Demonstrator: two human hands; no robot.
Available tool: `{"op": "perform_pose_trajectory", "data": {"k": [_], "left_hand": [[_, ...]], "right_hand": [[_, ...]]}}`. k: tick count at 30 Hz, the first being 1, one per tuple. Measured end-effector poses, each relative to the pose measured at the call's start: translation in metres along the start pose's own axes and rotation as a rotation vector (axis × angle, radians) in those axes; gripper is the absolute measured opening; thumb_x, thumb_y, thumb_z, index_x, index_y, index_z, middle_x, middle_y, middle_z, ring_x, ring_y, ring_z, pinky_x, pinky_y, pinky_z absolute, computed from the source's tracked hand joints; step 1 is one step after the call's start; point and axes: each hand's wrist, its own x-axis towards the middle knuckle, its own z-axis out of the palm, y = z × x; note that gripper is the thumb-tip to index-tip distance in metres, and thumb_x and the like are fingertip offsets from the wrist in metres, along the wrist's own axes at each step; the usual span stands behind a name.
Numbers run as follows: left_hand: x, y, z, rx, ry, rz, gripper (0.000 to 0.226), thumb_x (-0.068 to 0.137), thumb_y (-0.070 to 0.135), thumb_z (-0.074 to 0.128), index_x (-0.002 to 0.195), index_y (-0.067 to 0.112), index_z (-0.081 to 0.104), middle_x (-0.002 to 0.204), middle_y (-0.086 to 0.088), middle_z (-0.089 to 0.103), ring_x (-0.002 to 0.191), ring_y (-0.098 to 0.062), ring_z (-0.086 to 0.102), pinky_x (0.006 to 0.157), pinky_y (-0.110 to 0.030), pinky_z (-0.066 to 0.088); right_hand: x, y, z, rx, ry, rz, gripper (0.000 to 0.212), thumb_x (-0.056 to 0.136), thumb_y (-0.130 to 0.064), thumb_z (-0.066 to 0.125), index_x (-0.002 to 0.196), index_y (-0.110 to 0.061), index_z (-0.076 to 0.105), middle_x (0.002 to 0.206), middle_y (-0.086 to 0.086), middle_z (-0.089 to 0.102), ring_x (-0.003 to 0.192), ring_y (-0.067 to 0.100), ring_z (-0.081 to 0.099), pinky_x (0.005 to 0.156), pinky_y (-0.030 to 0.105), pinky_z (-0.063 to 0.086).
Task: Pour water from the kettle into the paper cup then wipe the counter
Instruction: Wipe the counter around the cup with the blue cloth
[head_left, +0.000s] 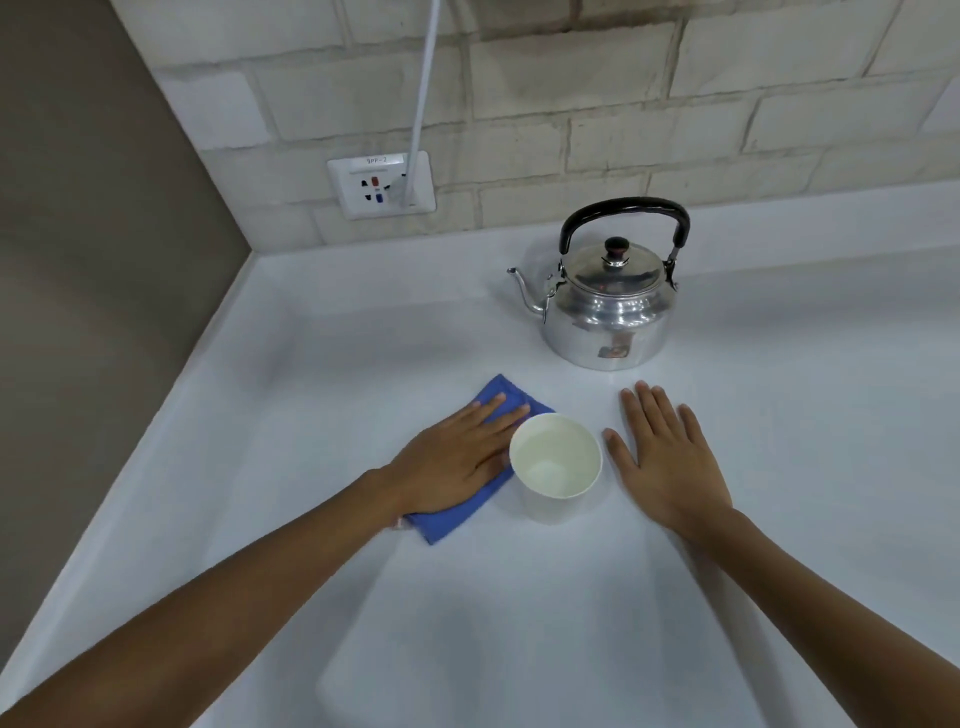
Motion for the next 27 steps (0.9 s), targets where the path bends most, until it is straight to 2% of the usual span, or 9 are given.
{"op": "perform_pose_trajectory", "data": {"k": [3,6,9,12,16,20,24,27], "left_hand": [[-0.045,-0.011,-0.002,0.041,-0.026,0.112,0.051,0.099,0.044,0.017,0.146,0.028,0.007,0.154,0.017,0.001,0.14,-0.001,-0.012,0.114,-0.018,-0.008],[-0.058,-0.027,-0.008,0.015,-0.035,0.084,0.051,0.099,0.043,0.021,0.146,0.03,0.007,0.154,0.016,0.005,0.141,0.0,-0.007,0.114,-0.017,-0.006],[-0.039,-0.031,-0.007,0.011,0.067,-0.112,0.052,0.098,0.042,0.023,0.145,0.029,0.006,0.153,0.014,0.004,0.142,-0.002,-0.003,0.113,-0.016,-0.004],[-0.016,-0.026,0.001,-0.002,0.143,-0.397,0.052,0.1,0.038,0.022,0.147,0.021,0.008,0.157,0.005,0.007,0.144,-0.012,0.0,0.114,-0.024,0.0],[-0.01,0.003,0.012,-0.037,0.14,-0.558,0.053,0.1,0.036,0.019,0.147,0.016,0.005,0.158,-0.001,0.004,0.144,-0.019,-0.003,0.117,-0.031,-0.001],[-0.041,0.051,0.026,-0.049,0.17,-0.56,0.053,0.1,0.039,0.017,0.147,0.019,0.003,0.157,0.002,0.003,0.144,-0.016,-0.006,0.116,-0.029,-0.004],[-0.11,0.099,0.041,-0.01,0.199,-0.433,0.054,0.097,0.049,0.008,0.144,0.025,-0.002,0.154,0.01,-0.002,0.142,-0.008,-0.01,0.113,-0.021,-0.013],[-0.142,0.094,0.036,0.006,0.188,-0.399,0.055,0.095,0.052,0.007,0.143,0.027,-0.002,0.153,0.014,0.0,0.142,-0.006,-0.007,0.113,-0.019,-0.01]], "right_hand": [[0.0,0.001,0.001,-0.002,-0.003,-0.002,0.063,0.093,-0.05,0.014,0.146,-0.018,0.002,0.158,0.001,0.001,0.145,0.013,-0.006,0.119,0.037,-0.002],[0.0,0.0,0.003,-0.017,0.003,0.005,0.064,0.093,-0.05,0.012,0.146,-0.017,0.003,0.158,0.002,0.002,0.145,0.014,-0.005,0.119,0.037,-0.002],[0.0,-0.001,0.003,-0.036,0.014,0.007,0.064,0.093,-0.049,0.014,0.146,-0.015,0.005,0.158,0.004,0.004,0.145,0.017,-0.002,0.119,0.039,0.0],[0.0,-0.002,0.003,-0.056,0.02,0.004,0.063,0.093,-0.048,0.014,0.146,-0.014,0.006,0.158,0.006,0.006,0.145,0.019,0.0,0.119,0.039,0.002],[0.001,-0.001,0.001,-0.048,0.0,-0.002,0.064,0.093,-0.049,0.014,0.146,-0.013,0.007,0.158,0.007,0.006,0.145,0.019,0.001,0.119,0.04,0.003],[0.001,0.0,0.001,-0.047,-0.003,-0.007,0.064,0.093,-0.048,0.014,0.146,-0.013,0.007,0.158,0.007,0.006,0.145,0.02,0.001,0.119,0.041,0.003],[0.0,0.0,0.001,-0.042,-0.018,-0.002,0.064,0.093,-0.048,0.013,0.146,-0.013,0.006,0.158,0.007,0.005,0.145,0.019,0.0,0.119,0.04,0.003],[-0.002,-0.001,-0.001,-0.042,-0.027,0.001,0.063,0.094,-0.048,0.014,0.147,-0.013,0.006,0.158,0.007,0.004,0.145,0.019,0.0,0.119,0.04,0.002]]}}
